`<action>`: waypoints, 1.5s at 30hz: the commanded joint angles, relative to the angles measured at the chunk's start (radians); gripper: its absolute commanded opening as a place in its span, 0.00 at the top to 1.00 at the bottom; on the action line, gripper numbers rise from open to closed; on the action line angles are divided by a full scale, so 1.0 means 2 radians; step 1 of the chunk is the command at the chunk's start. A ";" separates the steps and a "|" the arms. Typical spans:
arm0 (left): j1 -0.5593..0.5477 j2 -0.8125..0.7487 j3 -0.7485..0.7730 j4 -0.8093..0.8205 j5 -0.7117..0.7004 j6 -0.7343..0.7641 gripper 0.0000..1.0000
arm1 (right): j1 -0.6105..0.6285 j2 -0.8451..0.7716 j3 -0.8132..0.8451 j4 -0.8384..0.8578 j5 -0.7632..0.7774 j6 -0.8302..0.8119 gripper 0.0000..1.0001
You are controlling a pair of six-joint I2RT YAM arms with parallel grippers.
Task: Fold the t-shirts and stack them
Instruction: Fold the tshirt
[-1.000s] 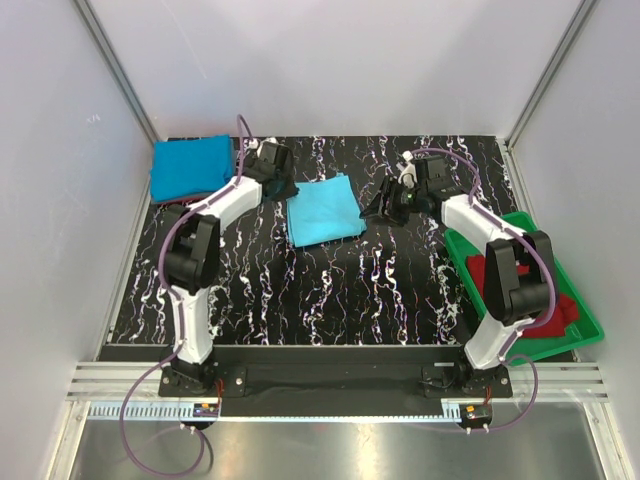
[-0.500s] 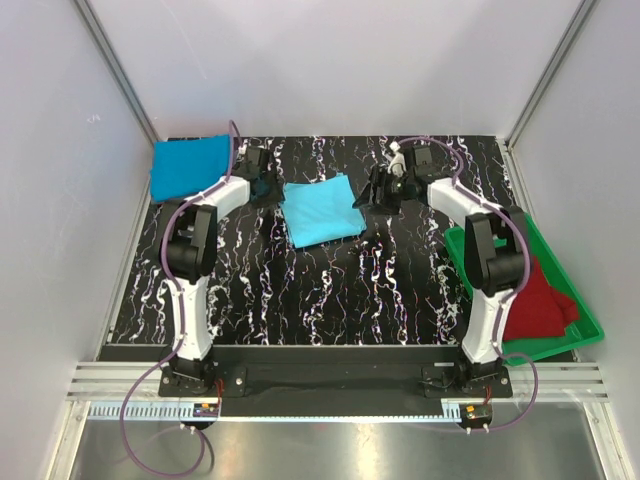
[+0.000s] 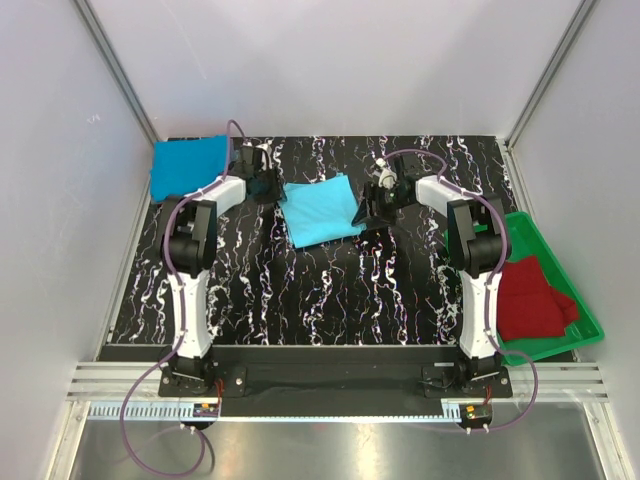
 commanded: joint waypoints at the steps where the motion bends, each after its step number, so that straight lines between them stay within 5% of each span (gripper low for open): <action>1: 0.014 0.032 0.032 0.017 0.036 -0.008 0.63 | 0.002 0.007 0.015 -0.017 0.018 -0.023 0.34; 4: 0.016 0.053 0.055 0.011 0.048 -0.011 0.67 | 0.002 0.013 0.017 -0.017 0.018 -0.026 0.38; 6: 0.016 0.062 0.069 0.006 0.051 -0.014 0.66 | 0.002 0.019 0.020 -0.017 0.013 -0.023 0.57; 8: 0.017 0.063 0.073 0.007 0.061 -0.013 0.52 | 0.001 0.022 0.020 -0.015 0.013 -0.022 0.80; 12: 0.017 0.049 0.062 0.021 0.091 0.005 0.48 | -0.008 0.014 0.001 -0.008 0.012 -0.007 1.00; 21: 0.018 0.011 0.004 0.056 0.130 0.030 0.42 | -0.036 0.000 -0.029 -0.001 -0.014 0.004 1.00; 29: 0.023 -0.002 0.025 0.020 0.123 0.049 0.41 | -0.041 0.001 -0.018 -0.001 -0.017 0.002 1.00; 31: 0.022 -0.018 0.011 0.017 0.103 0.053 0.41 | -0.040 -0.006 -0.021 -0.001 -0.031 0.010 0.98; 34: 0.026 -0.026 0.015 -0.011 0.082 0.048 0.42 | -0.040 -0.040 -0.037 0.012 -0.028 0.039 0.53; 38: 0.025 -0.036 0.002 -0.009 0.035 0.029 0.42 | -0.034 -0.087 -0.096 0.091 -0.017 0.165 0.28; 41: 0.025 -0.047 -0.002 0.008 0.023 0.024 0.41 | -0.016 -0.144 -0.177 0.221 0.039 0.279 0.23; 45: 0.025 -0.039 0.024 0.010 0.041 0.029 0.42 | 0.051 -0.187 -0.224 0.288 0.144 0.376 0.22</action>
